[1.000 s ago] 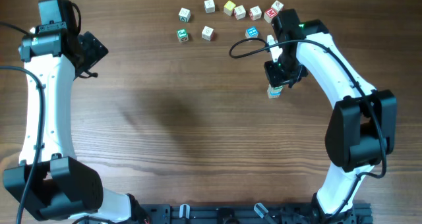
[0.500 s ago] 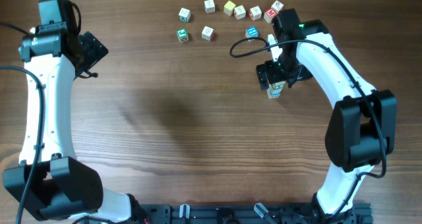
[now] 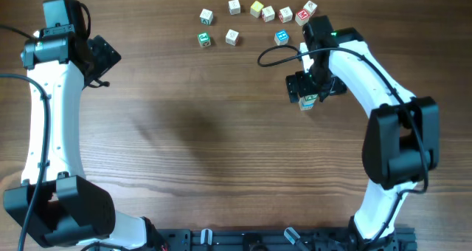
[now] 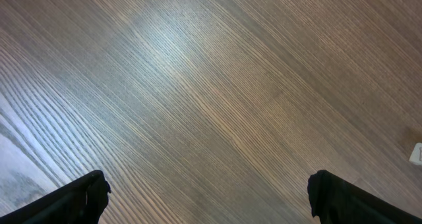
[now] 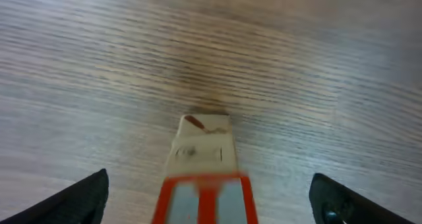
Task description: Form a tower
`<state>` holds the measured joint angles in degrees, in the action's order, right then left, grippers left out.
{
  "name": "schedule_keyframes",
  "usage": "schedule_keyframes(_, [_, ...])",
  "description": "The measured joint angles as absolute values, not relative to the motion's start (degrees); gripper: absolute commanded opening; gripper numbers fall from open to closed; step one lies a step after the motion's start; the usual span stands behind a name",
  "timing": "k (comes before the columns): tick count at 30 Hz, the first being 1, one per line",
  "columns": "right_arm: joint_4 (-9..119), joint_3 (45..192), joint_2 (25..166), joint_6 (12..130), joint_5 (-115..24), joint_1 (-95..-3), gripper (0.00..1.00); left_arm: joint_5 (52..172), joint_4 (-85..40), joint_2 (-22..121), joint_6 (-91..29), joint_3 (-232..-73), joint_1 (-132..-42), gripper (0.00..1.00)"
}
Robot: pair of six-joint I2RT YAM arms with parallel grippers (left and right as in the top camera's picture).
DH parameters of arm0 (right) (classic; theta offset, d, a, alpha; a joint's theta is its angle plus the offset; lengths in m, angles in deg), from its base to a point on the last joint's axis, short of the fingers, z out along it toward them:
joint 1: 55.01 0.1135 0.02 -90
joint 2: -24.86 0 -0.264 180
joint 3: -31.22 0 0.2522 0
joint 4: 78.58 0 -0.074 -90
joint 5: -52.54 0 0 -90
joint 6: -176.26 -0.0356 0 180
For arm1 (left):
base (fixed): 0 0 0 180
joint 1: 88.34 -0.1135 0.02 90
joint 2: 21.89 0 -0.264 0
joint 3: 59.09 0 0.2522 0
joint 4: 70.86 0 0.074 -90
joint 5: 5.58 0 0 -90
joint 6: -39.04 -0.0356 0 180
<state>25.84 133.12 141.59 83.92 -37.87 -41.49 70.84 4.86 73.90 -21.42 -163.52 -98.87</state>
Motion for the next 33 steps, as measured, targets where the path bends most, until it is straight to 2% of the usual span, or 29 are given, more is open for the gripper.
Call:
schedule_keyframes(4, [26.47,132.75,143.90,82.82,-37.89,-41.49,0.94,70.84,4.88,73.90,-21.42,-163.52,-98.87,1.00])
schedule_keyframes(19, [26.65,132.75,143.90,81.75,-39.46,-41.49,0.64,70.84,4.88,73.90,-21.42,-163.52,-98.87,1.00])
schedule_keyframes(33, [26.01,132.75,143.90,81.51,-39.59,-41.49,0.46,70.84,4.88,73.90,-21.42,-163.52,-98.87,1.00])
